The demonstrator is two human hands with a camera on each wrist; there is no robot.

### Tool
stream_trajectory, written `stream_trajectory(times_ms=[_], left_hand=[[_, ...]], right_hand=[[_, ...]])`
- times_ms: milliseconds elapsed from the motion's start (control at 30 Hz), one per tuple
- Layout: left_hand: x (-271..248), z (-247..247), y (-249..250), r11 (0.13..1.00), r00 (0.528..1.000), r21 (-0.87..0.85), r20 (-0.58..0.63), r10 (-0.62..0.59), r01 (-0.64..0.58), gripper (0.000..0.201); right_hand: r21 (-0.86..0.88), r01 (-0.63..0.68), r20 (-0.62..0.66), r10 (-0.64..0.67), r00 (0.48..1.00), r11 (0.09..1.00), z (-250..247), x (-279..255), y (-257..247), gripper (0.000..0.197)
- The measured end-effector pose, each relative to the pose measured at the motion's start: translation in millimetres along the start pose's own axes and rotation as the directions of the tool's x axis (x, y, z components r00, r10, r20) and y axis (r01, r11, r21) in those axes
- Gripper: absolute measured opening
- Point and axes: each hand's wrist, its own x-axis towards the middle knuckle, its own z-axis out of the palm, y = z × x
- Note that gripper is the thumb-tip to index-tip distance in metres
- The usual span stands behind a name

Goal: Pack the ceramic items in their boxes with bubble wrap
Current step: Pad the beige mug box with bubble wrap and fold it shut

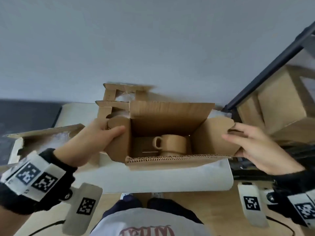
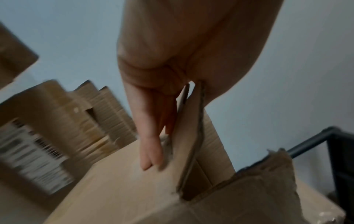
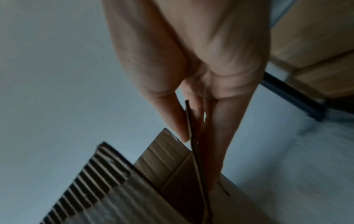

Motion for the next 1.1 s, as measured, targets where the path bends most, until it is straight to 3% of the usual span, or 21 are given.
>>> stream_trajectory(times_ms=[133,267,400,600,733,800,833,867,933,1000,1033,1100], left_hand=[[6.4,19.1,-38.7,0.974,0.992,0.207,0.057,-0.112,0.098,0.013],[18.3,23.0,-67.4,0.943,0.985,0.289,0.004,-0.171,0.163,0.010],[31.4,18.1,-83.5,0.904,0.992,0.408,-0.053,-0.113,0.125,0.016],[42.3,12.5,-95.6,0.873,0.990,0.482,-0.140,-0.011,0.078,0.013],[43.7,6.6,-100.4,0.860,0.980,0.495,-0.200,-0.026,0.123,0.003],[38.6,5.9,-102.8,0.872,0.975,0.480,-0.220,0.012,0.097,0.026],[34.8,7.3,-104.4,0.851,0.972,0.525,-0.215,0.097,0.031,0.041],[31.5,8.6,-106.8,0.780,0.957,0.622,-0.184,0.225,-0.064,0.052],[23.0,12.5,-107.8,0.481,0.872,0.828,0.018,0.489,-0.287,0.048],[19.0,15.5,-108.5,0.220,0.798,0.871,0.265,0.542,-0.439,0.041],[17.8,17.0,-109.0,0.182,0.806,0.867,0.327,0.494,-0.463,0.047],[17.7,18.6,-110.8,0.199,0.863,0.880,0.338,0.375,-0.431,0.064]], right_hand=[[-0.076,-0.153,0.042,0.156,0.987,0.985,16.7,12.4,51.5,0.022],[-0.080,-0.226,0.085,0.232,0.969,0.971,40.5,30.4,76.2,0.037],[-0.086,-0.204,0.086,0.211,0.974,0.975,62.1,46.5,80.1,0.024],[-0.076,-0.184,0.083,0.190,0.978,0.980,77.8,61.6,79.9,0.026],[-0.064,-0.196,0.126,0.203,0.971,0.979,82.0,63.3,83.6,0.027],[-0.077,-0.170,0.138,0.179,0.974,0.982,83.8,62.3,86.7,0.028],[-0.114,-0.136,0.142,0.152,0.978,0.984,83.1,62.6,87.1,0.028],[-0.157,-0.097,0.157,0.122,0.980,0.983,80.7,64.3,86.6,0.028],[-0.187,-0.020,0.214,0.061,0.975,0.982,72.2,71.6,83.0,0.023],[-0.201,0.036,0.192,0.003,0.981,0.979,61.1,87.6,83.1,0.022],[-0.292,0.075,0.134,-0.037,0.990,0.953,54.9,99.0,87.3,0.024],[-0.594,0.124,0.042,-0.124,0.991,0.795,44.9,123.8,101.3,0.028]])
